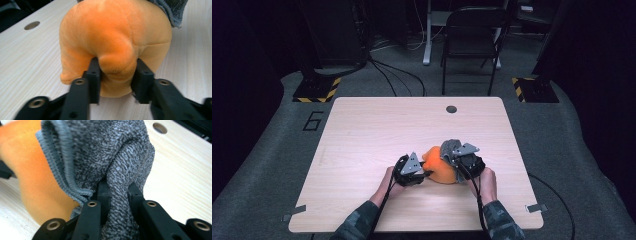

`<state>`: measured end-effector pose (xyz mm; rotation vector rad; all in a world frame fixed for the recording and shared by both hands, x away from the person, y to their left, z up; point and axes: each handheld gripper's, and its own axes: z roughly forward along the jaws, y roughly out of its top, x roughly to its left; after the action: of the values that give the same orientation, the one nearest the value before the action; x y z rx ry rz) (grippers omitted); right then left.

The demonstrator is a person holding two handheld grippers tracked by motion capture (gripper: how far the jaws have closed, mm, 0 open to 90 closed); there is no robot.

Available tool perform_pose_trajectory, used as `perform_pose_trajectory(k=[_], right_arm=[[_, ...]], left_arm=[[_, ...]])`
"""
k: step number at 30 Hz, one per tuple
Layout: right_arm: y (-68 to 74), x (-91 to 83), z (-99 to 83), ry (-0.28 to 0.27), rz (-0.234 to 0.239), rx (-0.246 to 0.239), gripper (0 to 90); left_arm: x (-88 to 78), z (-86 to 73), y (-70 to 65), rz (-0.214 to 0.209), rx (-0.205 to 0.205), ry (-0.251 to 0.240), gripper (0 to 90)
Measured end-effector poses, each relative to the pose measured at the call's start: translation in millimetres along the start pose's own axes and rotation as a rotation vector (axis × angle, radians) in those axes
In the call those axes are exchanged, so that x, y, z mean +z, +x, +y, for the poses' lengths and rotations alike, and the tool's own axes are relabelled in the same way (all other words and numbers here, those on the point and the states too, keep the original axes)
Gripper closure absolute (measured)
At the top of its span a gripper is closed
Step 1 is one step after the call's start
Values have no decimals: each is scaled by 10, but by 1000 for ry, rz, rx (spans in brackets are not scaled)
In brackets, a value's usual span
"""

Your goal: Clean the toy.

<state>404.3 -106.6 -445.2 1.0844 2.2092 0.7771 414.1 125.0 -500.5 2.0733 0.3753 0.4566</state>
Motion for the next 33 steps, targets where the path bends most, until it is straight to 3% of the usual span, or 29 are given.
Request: perform_pose_trajectory(k=[1, 2, 5, 7, 9, 10, 13, 19, 22, 28, 33], right_arm=[[-37, -33, -2, -20, 13, 2, 776], [-88, -91, -2, -40, 21, 34, 776], [-343, -316, -48, -87, -22, 70, 775], [-491, -408, -151, -75, -56, 109, 775], [-576, -388, -293, -44, -68, 134, 775], [-597, -302, -409, 4, -75, 142, 775], [-616, -199, -458, 32, -73, 166, 775], [-641, -115, -487, 54, -78, 175, 773], [-654, -114, -493, 53, -80, 180, 773], [-714, -144, -505, 35, -107, 185, 773], [-758, -217, -470, 26, -112, 192, 773]], left_arm=[[-4, -1, 0, 1, 5, 0, 706], [-13, -2, 0, 8, 7, 0, 722], [-28, -21, 7, 7, 5, 1, 740], [-32, -27, 6, 10, 5, -1, 747], [-29, -29, 4, 9, 2, -8, 753], [-34, -27, 2, 12, 7, -12, 762], [-39, -26, -11, 17, 7, -25, 777], [-63, -49, -32, 21, 14, -73, 800], [-103, -23, -50, 28, 41, -103, 807], [-209, 73, -42, 2, -25, -154, 809], [-375, 265, -50, -28, -127, -188, 807]])
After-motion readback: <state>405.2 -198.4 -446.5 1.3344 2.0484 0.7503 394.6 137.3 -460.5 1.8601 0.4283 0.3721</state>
